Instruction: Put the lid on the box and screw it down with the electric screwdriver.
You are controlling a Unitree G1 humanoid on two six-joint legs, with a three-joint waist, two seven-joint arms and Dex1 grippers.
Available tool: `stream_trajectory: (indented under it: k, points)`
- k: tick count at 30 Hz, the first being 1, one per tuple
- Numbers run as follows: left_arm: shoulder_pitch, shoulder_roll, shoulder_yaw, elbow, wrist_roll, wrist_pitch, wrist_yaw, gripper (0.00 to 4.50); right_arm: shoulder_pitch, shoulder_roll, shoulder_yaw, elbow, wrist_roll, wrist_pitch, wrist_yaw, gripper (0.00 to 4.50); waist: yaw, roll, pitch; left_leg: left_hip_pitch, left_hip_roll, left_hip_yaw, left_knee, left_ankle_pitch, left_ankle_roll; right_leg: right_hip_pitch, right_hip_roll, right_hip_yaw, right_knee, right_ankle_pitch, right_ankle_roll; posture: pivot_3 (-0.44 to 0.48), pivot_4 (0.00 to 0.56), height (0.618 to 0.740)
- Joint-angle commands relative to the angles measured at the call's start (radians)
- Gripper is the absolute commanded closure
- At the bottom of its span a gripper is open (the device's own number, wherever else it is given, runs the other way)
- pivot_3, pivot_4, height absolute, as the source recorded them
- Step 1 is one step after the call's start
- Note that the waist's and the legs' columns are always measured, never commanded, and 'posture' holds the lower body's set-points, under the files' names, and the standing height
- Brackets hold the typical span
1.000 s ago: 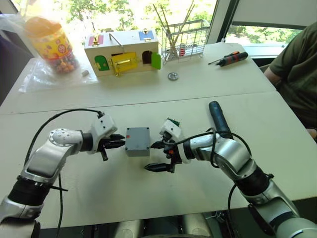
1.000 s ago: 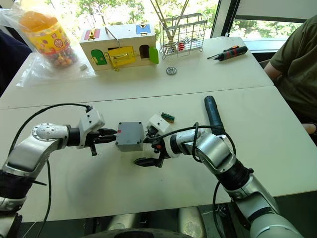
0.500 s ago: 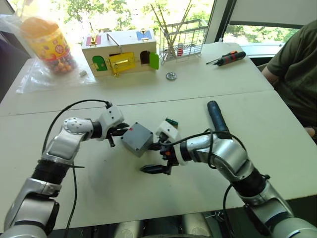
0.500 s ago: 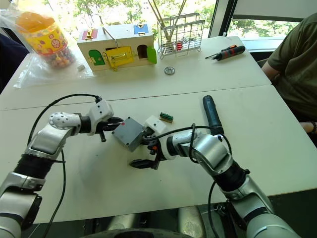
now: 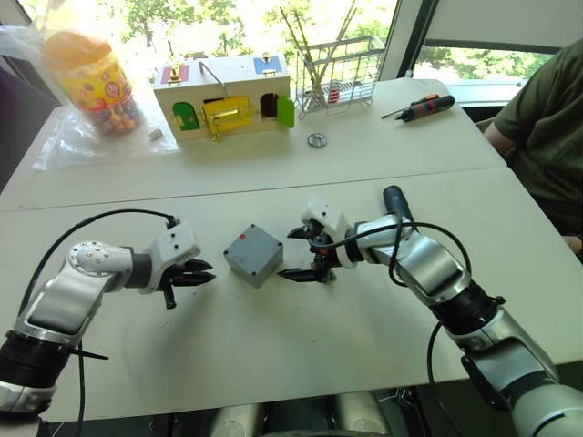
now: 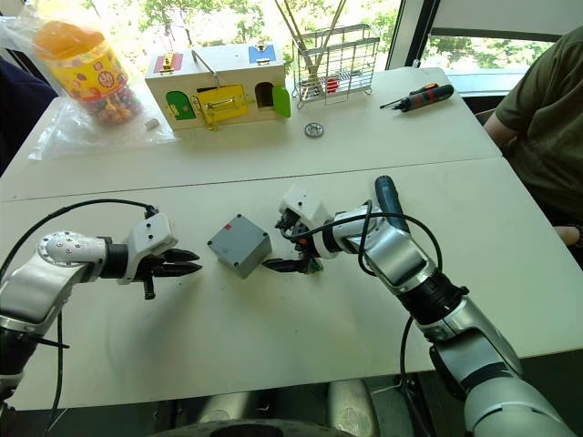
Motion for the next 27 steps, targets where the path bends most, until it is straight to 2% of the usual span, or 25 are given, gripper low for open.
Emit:
stream_trajectory:
  k: [1, 13, 20, 24, 27]
  points:
    - [-0.024, -0.028, 0.018, -0.026, -0.013, 0.015, 0.039, 3.56, 0.006, 0.025, 0.004, -0.051, 0.023, 0.022, 0.03, 0.03, -0.001, 0.0, 0.0, 0.0, 0.0, 0.0, 0.0, 0.0, 0.0, 0.0, 0.0, 0.0, 0.0, 0.0, 0.0, 0.0, 0.15, 0.74]
    - [-0.102, -0.07, -0.025, 0.059, 0.026, -0.031, 0.051, 3.56, 0.098, 0.078, 0.003, -0.202, 0.038, 0.17, -0.023, 0.03, -0.006, 0.0, 0.0, 0.0, 0.0, 0.0, 0.0, 0.0, 0.0, -0.001, 0.0, 0.0, 0.001, 0.0, 0.0, 0.0, 0.15, 0.74]
    - [-0.12, -0.073, -0.038, 0.092, 0.042, -0.054, 0.033, 3.56, 0.087, 0.101, -0.005, -0.189, 0.014, 0.18, -0.07, 0.03, -0.006, 0.0, 0.0, 0.0, 0.0, 0.0, 0.0, 0.0, 0.0, -0.001, 0.0, 0.0, 0.001, 0.0, 0.0, 0.0, 0.15, 0.74]
    - [-0.122, -0.038, -0.021, 0.092, 0.032, -0.05, 0.002, 3.56, 0.08, 0.071, -0.022, -0.219, -0.017, 0.137, -0.093, 0.03, -0.006, 0.0, 0.0, 0.0, 0.0, 0.0, 0.0, 0.0, 0.0, -0.001, 0.0, 0.0, 0.001, 0.0, 0.0, 0.0, 0.15, 0.74]
    - [-0.174, 0.0, 0.052, 0.123, 0.007, -0.048, -0.006, 3.56, 0.099, 0.038, -0.138, -0.308, -0.024, 0.037, -0.131, 0.03, -0.003, 0.0, 0.0, 0.0, 0.0, 0.0, 0.0, 0.0, 0.0, -0.001, 0.0, 0.0, 0.001, 0.0, 0.0, 0.0, 0.15, 0.74]
